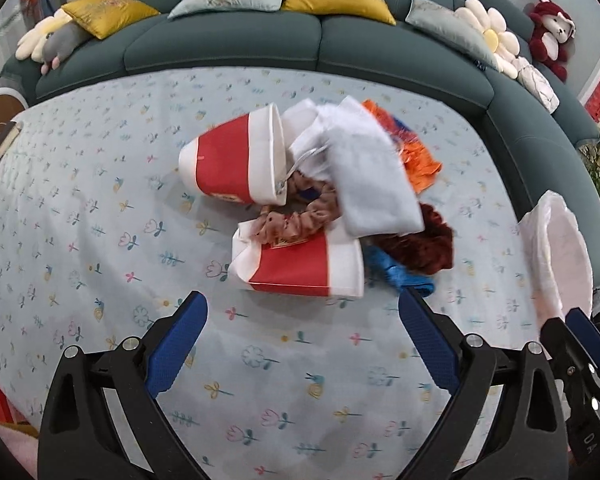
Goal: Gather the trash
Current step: 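Grasp the red-and-white cup with the left gripper while the right grasps the blue strap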
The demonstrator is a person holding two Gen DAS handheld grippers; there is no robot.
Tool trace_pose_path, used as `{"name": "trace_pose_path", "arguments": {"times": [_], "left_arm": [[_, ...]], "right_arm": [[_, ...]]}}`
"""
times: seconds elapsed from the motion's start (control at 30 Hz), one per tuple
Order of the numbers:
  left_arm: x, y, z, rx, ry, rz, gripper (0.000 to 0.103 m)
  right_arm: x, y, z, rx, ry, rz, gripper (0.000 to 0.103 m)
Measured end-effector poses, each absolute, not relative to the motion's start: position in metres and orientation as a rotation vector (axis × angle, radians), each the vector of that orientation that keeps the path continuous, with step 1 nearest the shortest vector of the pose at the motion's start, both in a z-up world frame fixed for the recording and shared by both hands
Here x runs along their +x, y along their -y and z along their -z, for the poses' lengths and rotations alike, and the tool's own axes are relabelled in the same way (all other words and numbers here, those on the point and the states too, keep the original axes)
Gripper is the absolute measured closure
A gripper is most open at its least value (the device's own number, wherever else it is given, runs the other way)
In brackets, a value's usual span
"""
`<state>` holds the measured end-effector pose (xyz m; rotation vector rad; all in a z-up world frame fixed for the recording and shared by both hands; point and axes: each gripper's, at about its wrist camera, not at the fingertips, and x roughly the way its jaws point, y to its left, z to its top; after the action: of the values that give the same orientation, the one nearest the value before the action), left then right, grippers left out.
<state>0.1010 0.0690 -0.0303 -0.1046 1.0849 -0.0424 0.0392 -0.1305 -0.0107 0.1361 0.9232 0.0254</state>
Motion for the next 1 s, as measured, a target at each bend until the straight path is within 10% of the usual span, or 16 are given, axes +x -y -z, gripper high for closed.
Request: {"name": "trace_pose_path", "arguments": {"times": [1.0], "left_arm": [[0.137, -0.071, 0.06, -0.123, -1.103, 0.076, 0.02]], "right_arm": [[0.111, 0.079, 0.09, 0.099, -1.066, -0.106, 0.059]]}}
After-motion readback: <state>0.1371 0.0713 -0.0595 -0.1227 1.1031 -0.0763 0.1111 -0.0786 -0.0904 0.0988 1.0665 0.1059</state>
